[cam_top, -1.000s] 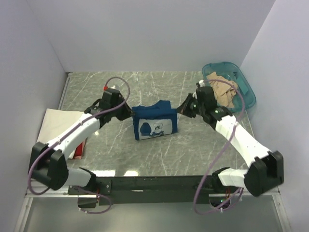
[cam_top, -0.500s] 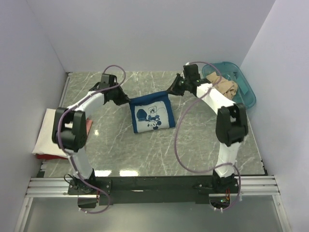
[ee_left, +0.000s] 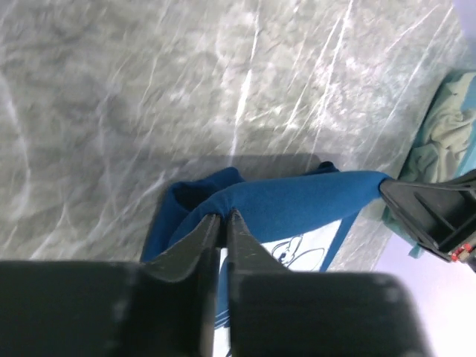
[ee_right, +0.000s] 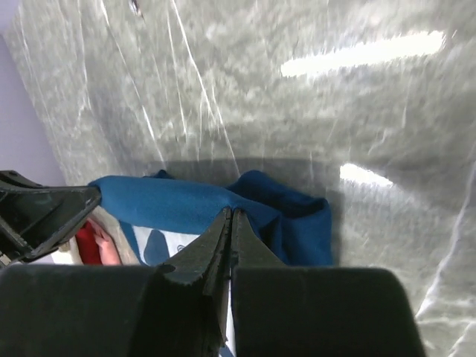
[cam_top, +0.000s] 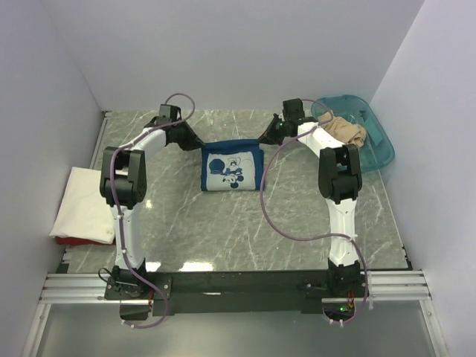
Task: Fold and stack the t-shirts
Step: Fold the tshirt
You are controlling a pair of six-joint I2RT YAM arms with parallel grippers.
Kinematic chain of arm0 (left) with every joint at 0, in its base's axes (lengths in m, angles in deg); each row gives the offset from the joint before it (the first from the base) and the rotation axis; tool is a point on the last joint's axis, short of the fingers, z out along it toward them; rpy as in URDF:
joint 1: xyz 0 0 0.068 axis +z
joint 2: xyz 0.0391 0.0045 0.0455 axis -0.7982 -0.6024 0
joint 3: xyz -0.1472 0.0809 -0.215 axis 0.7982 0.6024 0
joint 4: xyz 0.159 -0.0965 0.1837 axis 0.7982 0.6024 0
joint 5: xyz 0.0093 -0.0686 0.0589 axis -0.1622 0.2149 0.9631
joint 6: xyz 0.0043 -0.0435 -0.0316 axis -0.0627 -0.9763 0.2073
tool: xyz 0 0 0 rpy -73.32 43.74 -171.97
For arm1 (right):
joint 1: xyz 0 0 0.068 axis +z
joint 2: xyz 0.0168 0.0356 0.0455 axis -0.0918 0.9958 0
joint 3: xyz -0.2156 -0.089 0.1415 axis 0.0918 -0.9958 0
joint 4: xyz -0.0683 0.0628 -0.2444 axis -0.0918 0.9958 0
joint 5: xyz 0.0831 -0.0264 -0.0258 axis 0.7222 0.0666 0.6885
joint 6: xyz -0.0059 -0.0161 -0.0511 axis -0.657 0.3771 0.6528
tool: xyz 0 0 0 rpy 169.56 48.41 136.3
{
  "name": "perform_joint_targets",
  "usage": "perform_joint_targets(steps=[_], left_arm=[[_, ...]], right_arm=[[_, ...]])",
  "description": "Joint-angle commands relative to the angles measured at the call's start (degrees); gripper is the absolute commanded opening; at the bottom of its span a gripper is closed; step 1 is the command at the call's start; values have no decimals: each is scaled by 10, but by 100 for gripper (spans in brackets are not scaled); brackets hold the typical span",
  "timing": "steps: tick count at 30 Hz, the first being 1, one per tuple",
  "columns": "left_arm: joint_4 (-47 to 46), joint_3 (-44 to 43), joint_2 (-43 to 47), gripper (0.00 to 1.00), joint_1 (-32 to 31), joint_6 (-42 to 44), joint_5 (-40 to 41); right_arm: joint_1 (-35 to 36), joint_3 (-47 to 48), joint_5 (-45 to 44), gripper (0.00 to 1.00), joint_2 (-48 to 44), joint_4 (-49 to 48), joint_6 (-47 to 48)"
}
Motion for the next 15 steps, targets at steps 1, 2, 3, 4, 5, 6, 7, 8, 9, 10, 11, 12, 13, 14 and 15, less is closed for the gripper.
perform_joint_targets(steps=[1,2,3,4,5,6,7,8,9,10,11,12,13,14,15], left_arm=[[-3,-38,-9,17,12,17,-13],[-10,-39,-11,20,17,16,-17],[-20,-38,-9,25,19,14,-23],[-26,-32,-6,29,20,14,-27],[-24,-32,3,33,21,14,-24],[-20,-33,10,41,21,19,-21],[-25,-23,28,44,21,21,-18],[-28,-15,39,48,21,21,-10],[-30,1,49,51,21,20,-3],[-32,12,73,51,21,17,1],[-38,26,85,52,18,14,8],[-39,57,97,50,16,2,15],[-47,75,124,49,8,-4,29],[-54,93,136,47,3,-9,38],[-57,122,147,41,-3,-15,52]], right_arm=[[-16,52,0,4,5,0,-3],[-18,53,0,8,6,-1,-4],[-20,52,3,13,4,-2,-5],[-25,53,3,25,2,-2,-3],[-26,53,0,33,-7,3,1],[-27,55,-3,39,-13,9,8],[-28,57,-11,47,-21,17,15],[-27,54,-34,49,-40,32,31],[-27,48,-45,50,-53,37,37],[-25,36,-56,50,-67,37,47],[-20,5,-69,50,-94,35,51],[-15,-10,-78,50,-106,34,58],[0,-32,-104,50,-125,42,73],[8,-42,-124,50,-133,46,80],[17,-54,-138,50,-141,48,87]])
